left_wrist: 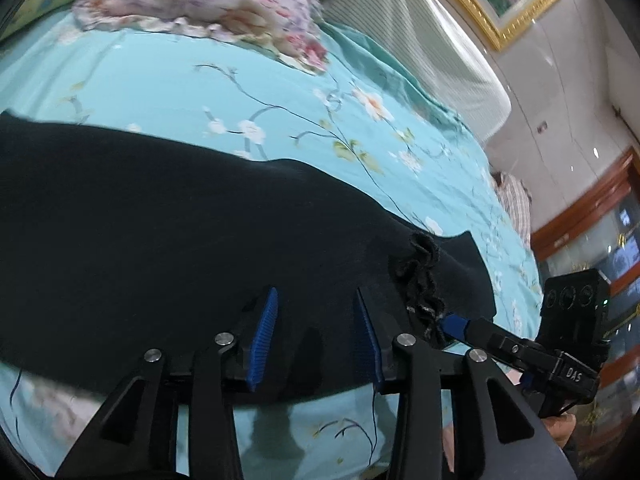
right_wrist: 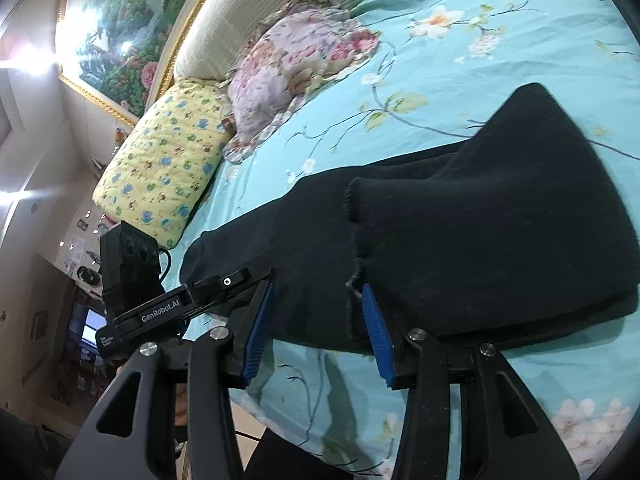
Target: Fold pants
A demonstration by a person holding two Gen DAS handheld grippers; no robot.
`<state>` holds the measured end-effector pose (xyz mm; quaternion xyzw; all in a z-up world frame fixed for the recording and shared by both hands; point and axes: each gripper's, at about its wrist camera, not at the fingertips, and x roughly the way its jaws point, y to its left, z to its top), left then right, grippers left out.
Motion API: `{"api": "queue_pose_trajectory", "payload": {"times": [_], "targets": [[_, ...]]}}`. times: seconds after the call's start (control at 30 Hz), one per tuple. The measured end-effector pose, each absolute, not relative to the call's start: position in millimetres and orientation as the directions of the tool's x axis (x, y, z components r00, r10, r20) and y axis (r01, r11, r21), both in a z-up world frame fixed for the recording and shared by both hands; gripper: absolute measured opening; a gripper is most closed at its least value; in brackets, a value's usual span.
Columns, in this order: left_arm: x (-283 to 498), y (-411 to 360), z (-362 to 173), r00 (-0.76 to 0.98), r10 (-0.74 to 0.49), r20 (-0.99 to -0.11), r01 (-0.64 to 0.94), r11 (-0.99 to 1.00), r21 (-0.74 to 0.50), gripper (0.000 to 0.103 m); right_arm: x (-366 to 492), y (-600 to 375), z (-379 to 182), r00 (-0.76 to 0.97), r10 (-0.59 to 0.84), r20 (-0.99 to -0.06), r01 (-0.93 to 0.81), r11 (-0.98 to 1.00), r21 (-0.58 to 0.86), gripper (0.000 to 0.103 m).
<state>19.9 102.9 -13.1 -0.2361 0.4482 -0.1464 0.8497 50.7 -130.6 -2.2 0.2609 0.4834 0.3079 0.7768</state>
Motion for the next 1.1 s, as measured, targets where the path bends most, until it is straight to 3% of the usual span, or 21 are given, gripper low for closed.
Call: {"api": "queue_pose_trajectory", "payload": {"times": [0.2, 0.67, 1.1], "targets": [[0, 126, -9, 0.606, -0.414, -0.679, -0.04, 0.837, -0.546, 0.043, 51, -114, 1, 0.308, 0.743, -0.594, -0.255, 0.666, 0.701, 0.047], [-45, 195, -1, 0.683, -0.334, -0.65, -0.193, 0.775, -0.601, 0.061, 71, -59, 19, 0.242, 0.752, -0.613, -0.382, 0.655, 0.652, 0.052], [-90, 268, -17, 0.718, -0.205, -0.665, -0.39, 0.673, -0.629, 0.061, 86, -1, 23, 0.156, 0.756, -0.636, -0.482, 0.62, 0.619, 0.053]]}}
